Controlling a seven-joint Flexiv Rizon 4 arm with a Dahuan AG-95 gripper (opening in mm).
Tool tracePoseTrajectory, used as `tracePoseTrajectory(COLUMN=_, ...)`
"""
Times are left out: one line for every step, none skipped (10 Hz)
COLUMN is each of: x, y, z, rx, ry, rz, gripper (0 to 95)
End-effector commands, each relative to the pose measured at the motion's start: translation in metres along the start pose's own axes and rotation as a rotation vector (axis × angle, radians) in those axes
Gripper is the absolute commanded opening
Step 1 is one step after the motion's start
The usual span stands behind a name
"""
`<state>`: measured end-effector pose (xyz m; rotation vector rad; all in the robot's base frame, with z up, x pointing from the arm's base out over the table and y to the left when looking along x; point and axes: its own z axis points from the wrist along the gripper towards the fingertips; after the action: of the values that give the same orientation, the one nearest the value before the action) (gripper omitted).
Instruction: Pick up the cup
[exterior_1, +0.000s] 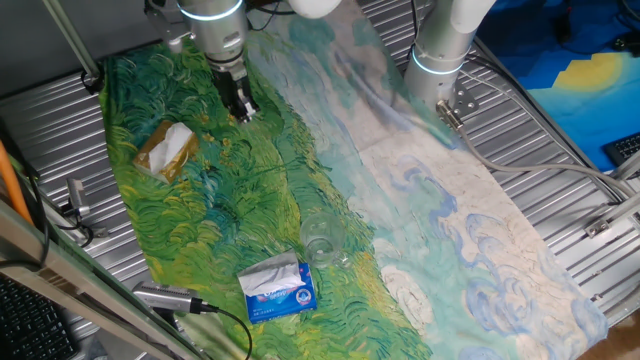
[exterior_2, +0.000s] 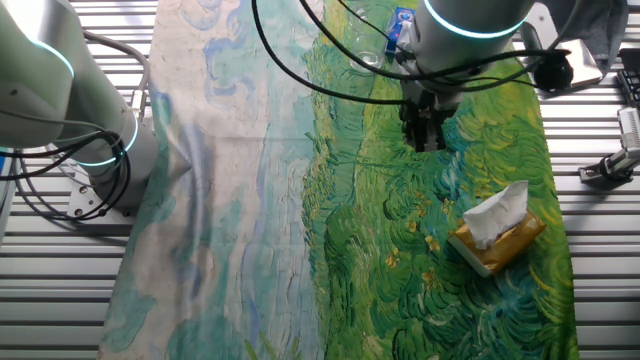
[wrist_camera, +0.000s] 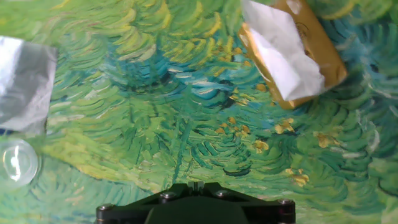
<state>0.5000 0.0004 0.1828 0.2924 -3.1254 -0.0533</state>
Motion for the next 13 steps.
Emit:
tracePoseTrajectory(x=-0.009, y=0.030, z=0.005, rx=0.037, ry=0.011, rz=0.066, gripper=0.0)
tracePoseTrajectory(x=-0.010, y=0.044, z=0.008, rx=0.049, ry=0.016, rz=0.078, gripper=0.0)
tracePoseTrajectory(x=-0.011, y=0.050, z=0.009, rx=0.054, ry=0.016, rz=0.085, gripper=0.0)
tracePoseTrajectory(x=-0.011, y=0.061, z=0.011, rx=0.049, ry=0.016, rz=0.098, gripper=0.0)
tracePoseTrajectory(x=-0.011, y=0.075, z=0.012, rx=0.050, ry=0.018, rz=0.103, gripper=0.0)
tracePoseTrajectory(x=-0.012, y=0.080, z=0.012, rx=0.052, ry=0.028, rz=0.073, gripper=0.0)
tracePoseTrajectory(x=-0.012, y=0.081, z=0.011, rx=0.033, ry=0.024, rz=0.049, gripper=0.0)
tracePoseTrajectory(x=-0.012, y=0.081, z=0.011, rx=0.030, ry=0.020, rz=0.039, gripper=0.0)
tracePoseTrajectory(x=-0.011, y=0.081, z=0.012, rx=0.031, ry=0.018, rz=0.014, gripper=0.0)
tracePoseTrajectory(x=-0.011, y=0.080, z=0.012, rx=0.031, ry=0.021, rz=0.019, gripper=0.0)
tracePoseTrajectory(x=-0.011, y=0.080, z=0.012, rx=0.030, ry=0.027, rz=0.016, gripper=0.0)
tracePoseTrajectory(x=-0.011, y=0.080, z=0.012, rx=0.032, ry=0.033, rz=0.024, gripper=0.0)
tracePoseTrajectory(x=-0.011, y=0.080, z=0.012, rx=0.028, ry=0.033, rz=0.060, gripper=0.0)
